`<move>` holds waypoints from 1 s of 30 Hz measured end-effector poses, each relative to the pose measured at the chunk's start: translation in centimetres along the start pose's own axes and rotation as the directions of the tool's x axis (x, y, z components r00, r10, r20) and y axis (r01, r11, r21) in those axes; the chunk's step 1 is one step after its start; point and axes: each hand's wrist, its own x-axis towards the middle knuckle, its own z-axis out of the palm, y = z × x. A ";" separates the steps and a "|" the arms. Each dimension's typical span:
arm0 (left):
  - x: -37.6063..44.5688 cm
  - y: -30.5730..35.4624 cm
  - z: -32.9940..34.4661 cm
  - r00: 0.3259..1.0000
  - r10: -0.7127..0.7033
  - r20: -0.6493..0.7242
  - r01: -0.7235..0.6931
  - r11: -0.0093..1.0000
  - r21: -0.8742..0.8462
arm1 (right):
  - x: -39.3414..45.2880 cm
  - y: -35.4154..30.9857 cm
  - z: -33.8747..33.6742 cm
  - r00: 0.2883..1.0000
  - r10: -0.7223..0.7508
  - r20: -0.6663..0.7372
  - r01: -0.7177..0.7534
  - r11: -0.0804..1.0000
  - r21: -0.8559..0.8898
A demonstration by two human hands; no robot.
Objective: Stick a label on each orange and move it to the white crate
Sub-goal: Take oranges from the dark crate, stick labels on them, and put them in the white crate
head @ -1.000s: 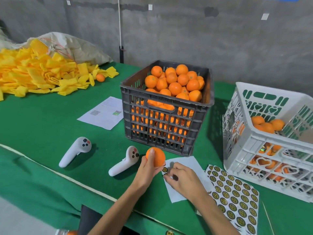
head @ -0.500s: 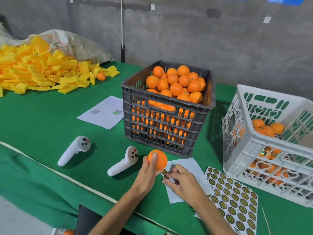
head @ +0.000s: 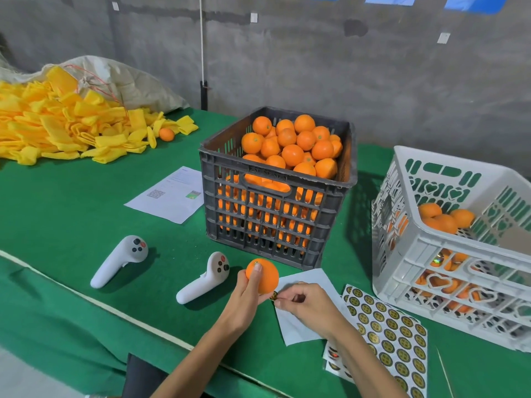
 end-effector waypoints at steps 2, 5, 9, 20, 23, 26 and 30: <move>0.0 -0.1 0.0 1.000 0.004 -0.009 -0.004 1.000 -0.007 | 0.2 -0.4 -0.4 0.998 0.038 0.043 -0.040 0.999 0.038; 0.1 -0.1 -0.1 1.000 0.010 -0.018 -0.010 1.000 0.003 | 0.3 -0.9 -0.8 0.992 0.083 0.091 -0.091 0.992 0.084; 0.1 -0.2 -0.1 1.000 0.018 -0.013 -0.017 0.999 0.033 | 0.3 -1.0 -0.9 0.990 0.119 0.070 -0.121 0.993 0.020; -0.4 0.7 0.1 1.000 0.021 0.008 -0.021 0.998 0.051 | -1.6 -1.9 1.8 0.824 -0.128 -0.552 0.115 0.992 -0.059; -0.5 0.9 0.6 0.999 0.030 0.026 -0.027 0.994 -0.107 | -2.4 -3.5 3.2 0.775 -0.433 -0.460 0.248 0.879 -0.407; -0.5 2.1 0.8 0.998 0.061 0.012 -0.056 0.961 -0.270 | -3.0 -4.5 3.5 0.676 -0.630 -0.383 0.330 0.723 -0.606; -0.9 5.8 1.9 0.985 0.165 0.053 -0.144 0.948 -0.282 | -3.9 -6.8 1.7 0.573 -0.755 -0.318 0.341 0.573 -0.745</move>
